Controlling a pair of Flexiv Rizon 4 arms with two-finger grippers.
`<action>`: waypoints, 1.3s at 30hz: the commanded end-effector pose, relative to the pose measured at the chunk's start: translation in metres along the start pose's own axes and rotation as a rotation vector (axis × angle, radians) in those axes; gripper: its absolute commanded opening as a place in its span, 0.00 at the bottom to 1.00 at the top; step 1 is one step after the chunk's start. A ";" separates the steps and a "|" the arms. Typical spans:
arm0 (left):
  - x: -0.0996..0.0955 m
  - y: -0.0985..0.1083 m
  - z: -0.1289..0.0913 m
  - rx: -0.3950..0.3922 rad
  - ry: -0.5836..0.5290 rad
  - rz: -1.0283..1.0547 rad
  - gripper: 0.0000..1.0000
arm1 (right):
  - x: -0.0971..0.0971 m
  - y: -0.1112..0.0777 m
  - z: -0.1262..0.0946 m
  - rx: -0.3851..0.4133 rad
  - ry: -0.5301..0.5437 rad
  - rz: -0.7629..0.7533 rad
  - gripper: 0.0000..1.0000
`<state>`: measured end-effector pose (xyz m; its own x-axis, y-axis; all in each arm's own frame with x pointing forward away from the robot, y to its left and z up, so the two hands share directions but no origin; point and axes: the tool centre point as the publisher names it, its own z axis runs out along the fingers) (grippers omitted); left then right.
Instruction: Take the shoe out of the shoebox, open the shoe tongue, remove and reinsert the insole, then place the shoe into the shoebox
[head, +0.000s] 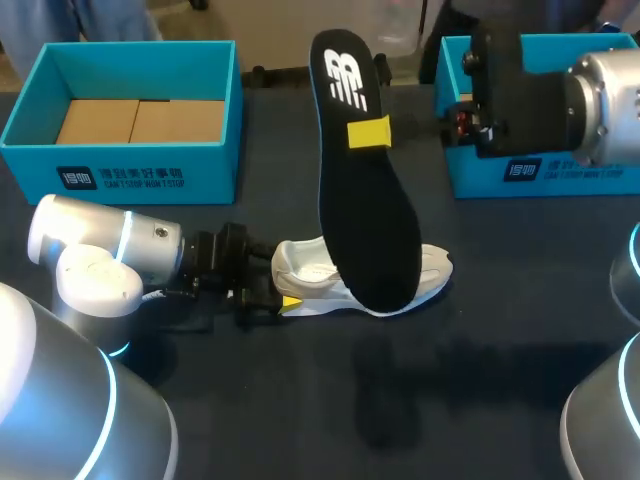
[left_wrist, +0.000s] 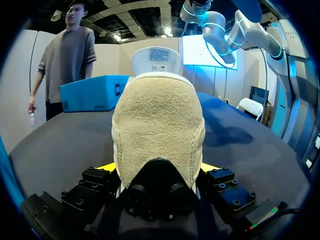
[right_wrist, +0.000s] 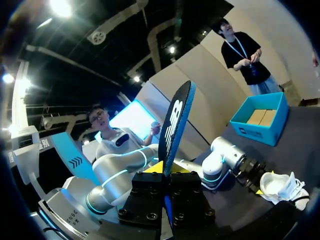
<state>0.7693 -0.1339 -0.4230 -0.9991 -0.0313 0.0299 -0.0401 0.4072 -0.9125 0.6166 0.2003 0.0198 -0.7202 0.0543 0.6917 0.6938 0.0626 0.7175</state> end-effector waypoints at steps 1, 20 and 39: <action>0.000 0.003 0.002 0.001 -0.001 0.000 0.00 | 0.010 -0.009 -0.006 -0.010 -0.041 0.004 0.00; 0.000 0.003 0.002 0.001 -0.001 0.000 0.00 | 0.012 -0.012 -0.002 -0.010 -0.049 0.018 0.00; -0.002 0.001 -0.007 -0.034 0.010 0.004 1.00 | 0.012 -0.012 -0.002 -0.010 -0.049 0.018 0.00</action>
<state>0.7710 -0.1278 -0.4254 -0.9994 -0.0239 0.0257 -0.0334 0.4246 -0.9048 0.6003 0.1963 0.0195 -0.7085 0.1010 0.6985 0.7049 0.0528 0.7074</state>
